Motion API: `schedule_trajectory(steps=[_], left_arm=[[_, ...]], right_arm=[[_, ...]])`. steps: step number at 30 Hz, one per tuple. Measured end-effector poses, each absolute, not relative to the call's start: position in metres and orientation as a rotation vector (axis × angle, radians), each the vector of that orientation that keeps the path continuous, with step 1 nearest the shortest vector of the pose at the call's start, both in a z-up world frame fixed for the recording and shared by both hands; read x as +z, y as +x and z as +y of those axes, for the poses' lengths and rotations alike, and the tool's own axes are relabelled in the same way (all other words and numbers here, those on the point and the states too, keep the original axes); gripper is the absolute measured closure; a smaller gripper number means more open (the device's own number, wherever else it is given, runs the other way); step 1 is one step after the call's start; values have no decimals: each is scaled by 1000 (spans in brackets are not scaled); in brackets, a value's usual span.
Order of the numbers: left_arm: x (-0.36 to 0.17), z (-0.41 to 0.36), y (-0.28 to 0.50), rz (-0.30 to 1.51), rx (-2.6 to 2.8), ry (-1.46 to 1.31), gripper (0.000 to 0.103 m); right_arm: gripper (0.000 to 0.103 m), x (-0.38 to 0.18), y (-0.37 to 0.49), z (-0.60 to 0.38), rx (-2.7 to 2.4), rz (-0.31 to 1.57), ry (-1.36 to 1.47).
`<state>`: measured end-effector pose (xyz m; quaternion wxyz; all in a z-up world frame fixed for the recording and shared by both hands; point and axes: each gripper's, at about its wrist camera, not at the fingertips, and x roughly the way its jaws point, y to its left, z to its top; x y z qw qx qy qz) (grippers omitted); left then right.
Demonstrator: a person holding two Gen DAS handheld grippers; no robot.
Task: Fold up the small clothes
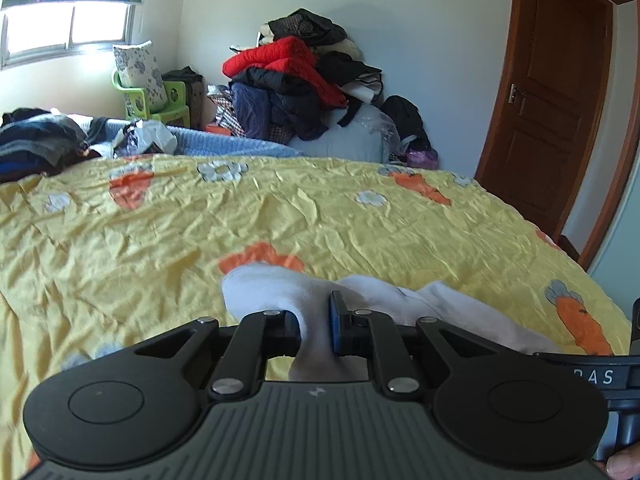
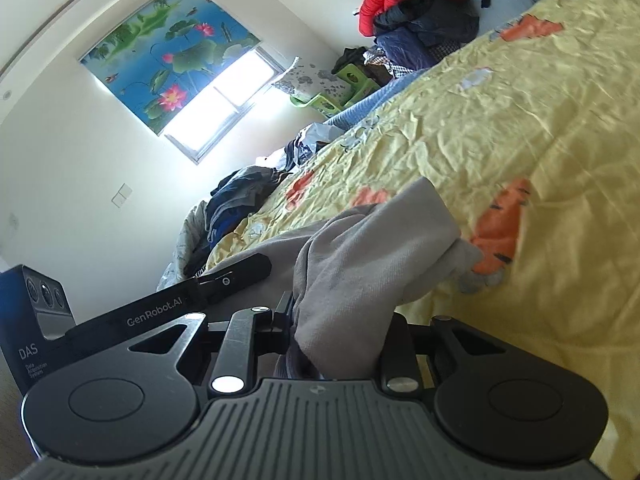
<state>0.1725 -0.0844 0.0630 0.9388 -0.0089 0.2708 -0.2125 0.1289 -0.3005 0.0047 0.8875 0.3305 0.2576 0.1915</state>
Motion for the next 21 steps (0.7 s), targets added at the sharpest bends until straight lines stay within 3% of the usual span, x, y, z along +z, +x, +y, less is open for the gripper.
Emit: schedule_trajectory(steps=[7, 18, 21], left_arm=[[102, -64, 205, 496, -391, -24, 90], [27, -31, 195, 741, -352, 43, 90], [32, -20, 189, 742, -376, 2, 89]], right_arm=[[75, 39, 169, -291, 458, 422, 732], [74, -56, 163, -261, 471, 722, 913], [65, -53, 155, -263, 447, 724, 908]])
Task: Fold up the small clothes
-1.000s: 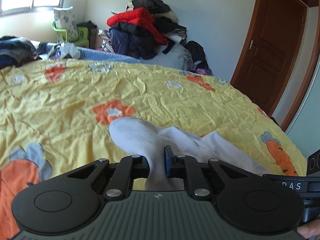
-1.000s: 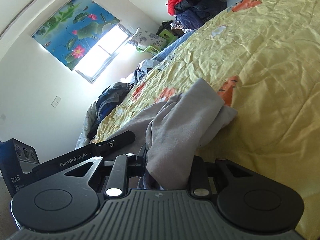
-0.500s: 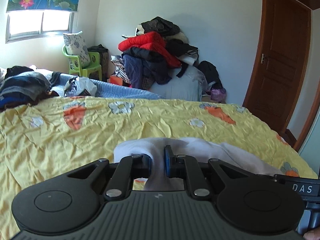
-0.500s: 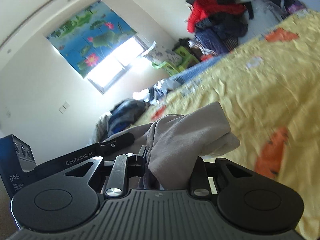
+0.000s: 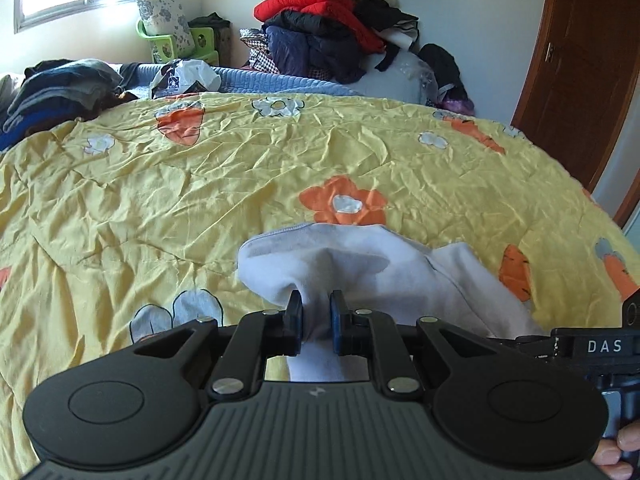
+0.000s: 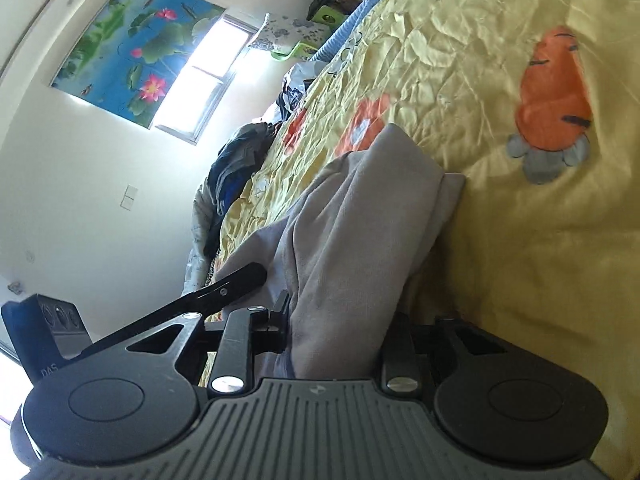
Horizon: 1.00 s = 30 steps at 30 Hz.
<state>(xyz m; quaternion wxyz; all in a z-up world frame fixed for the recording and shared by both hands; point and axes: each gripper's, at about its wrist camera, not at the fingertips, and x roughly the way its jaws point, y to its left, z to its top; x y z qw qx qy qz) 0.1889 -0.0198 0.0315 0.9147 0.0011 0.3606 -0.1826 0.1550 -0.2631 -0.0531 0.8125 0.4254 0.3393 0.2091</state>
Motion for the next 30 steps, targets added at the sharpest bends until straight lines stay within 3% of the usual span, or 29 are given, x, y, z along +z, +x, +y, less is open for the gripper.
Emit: schedule_trajectory(steps=[3, 5, 6, 7, 8, 15, 17, 18, 19, 22, 27, 30], left_arm=[[34, -2, 185, 764, -408, -86, 84], [31, 13, 176, 768, -444, -163, 65], [27, 19, 171, 775, -469, -199, 45], [22, 26, 165, 772, -495, -237, 32], [18, 30, 158, 762, -519, -262, 31], [-8, 20, 136, 699, -604, -281, 31], [-11, 14, 136, 703, -603, -245, 32], [-11, 13, 135, 719, -612, -236, 42], [-9, 13, 134, 735, -614, -222, 61], [-4, 22, 135, 809, -597, -229, 76], [3, 51, 134, 1005, -607, -431, 82], [-5, 59, 127, 1072, -605, -441, 82]], right_arm=[[49, -44, 144, -266, 429, 721, 826], [46, -40, 132, -268, 421, 715, 769], [43, -39, 127, -271, 425, 714, 752], [39, -41, 123, -275, 430, 716, 745], [37, -42, 119, -277, 442, 719, 741], [35, -46, 116, -267, 545, 725, 684], [55, -45, 121, -258, 519, 755, 646], [66, -46, 123, -258, 508, 770, 664], [69, -46, 123, -260, 503, 774, 690], [76, -45, 116, -268, 517, 775, 794], [78, -49, 95, -274, 589, 827, 946], [69, -56, 81, -273, 578, 914, 907]])
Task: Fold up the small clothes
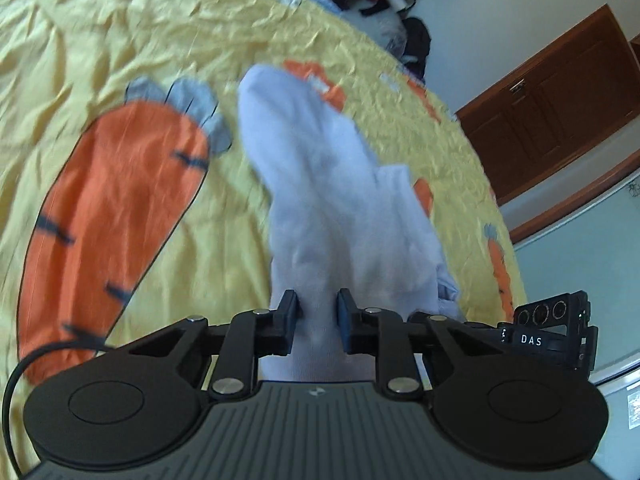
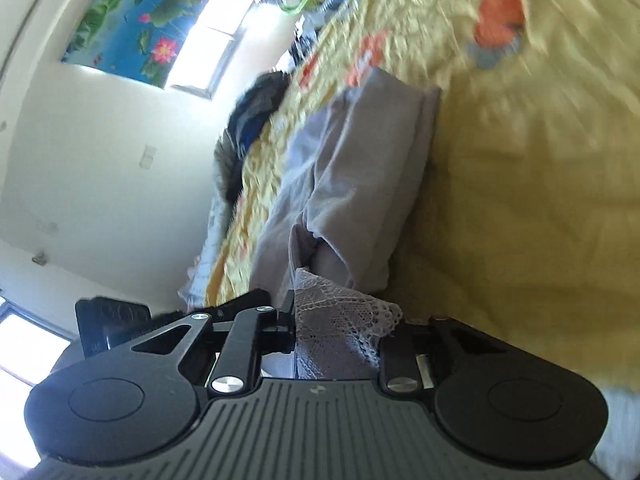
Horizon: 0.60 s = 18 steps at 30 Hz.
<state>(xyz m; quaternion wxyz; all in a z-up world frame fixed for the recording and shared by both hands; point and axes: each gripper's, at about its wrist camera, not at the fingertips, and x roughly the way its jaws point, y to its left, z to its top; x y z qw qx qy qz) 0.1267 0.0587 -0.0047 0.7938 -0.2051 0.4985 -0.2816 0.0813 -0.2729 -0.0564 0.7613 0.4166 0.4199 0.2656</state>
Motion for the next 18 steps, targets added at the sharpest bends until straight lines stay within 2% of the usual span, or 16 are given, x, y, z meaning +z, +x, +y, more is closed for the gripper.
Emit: schedule_trajectory(steps=[2, 4, 6, 8, 9, 10, 14, 18], left_arm=[[0, 61, 123, 1056, -607, -406, 81], [11, 61, 122, 1017, -597, -361, 80], [23, 59, 126, 946, -579, -300, 78], [31, 56, 141, 905, -577, -280, 63], [32, 56, 150, 891, -572, -294, 48], [31, 55, 159, 880, -562, -306, 36], [22, 48, 199, 852, -512, -323, 36], [3, 44, 229, 901, -522, -390, 36]], right_arm=[[67, -51, 72, -272, 580, 915, 815], [53, -34, 66, -273, 559, 891, 712], [44, -12, 65, -278, 502, 816, 601], [37, 4, 79, -287, 473, 746, 571], [32, 7, 90, -293, 467, 725, 584], [29, 8, 104, -298, 459, 704, 602], [29, -5, 163, -308, 383, 702, 595], [30, -31, 201, -306, 392, 754, 592]])
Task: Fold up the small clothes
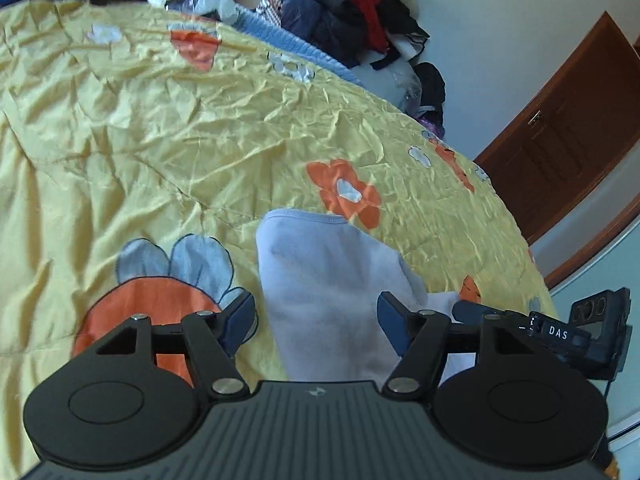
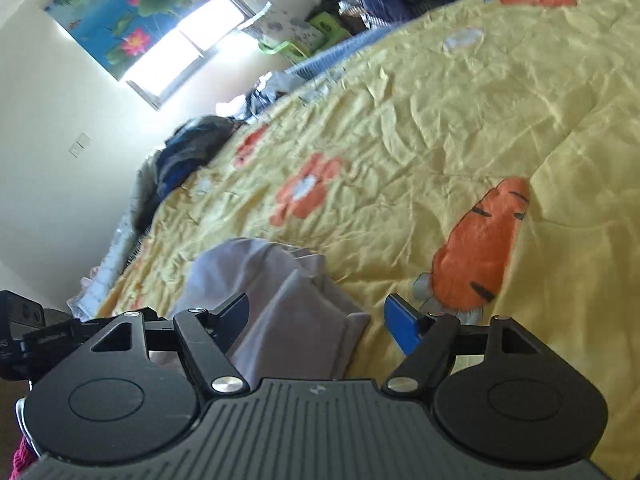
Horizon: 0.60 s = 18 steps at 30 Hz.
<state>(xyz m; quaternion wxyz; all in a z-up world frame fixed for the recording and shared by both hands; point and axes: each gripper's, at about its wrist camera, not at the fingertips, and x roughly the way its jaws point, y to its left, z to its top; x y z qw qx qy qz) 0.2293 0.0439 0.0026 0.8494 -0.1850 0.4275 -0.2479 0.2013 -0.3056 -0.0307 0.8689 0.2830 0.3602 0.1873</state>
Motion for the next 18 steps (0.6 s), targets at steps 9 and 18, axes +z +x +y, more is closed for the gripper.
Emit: schedule_trajectory(steps=[9, 18], left_arm=[[-17, 28, 250, 893, -545, -437, 69], [5, -4, 243, 725, -516, -178, 92]], right_arm=[[70, -32, 235, -270, 490, 814, 502], [90, -9, 225, -262, 432, 671, 375]])
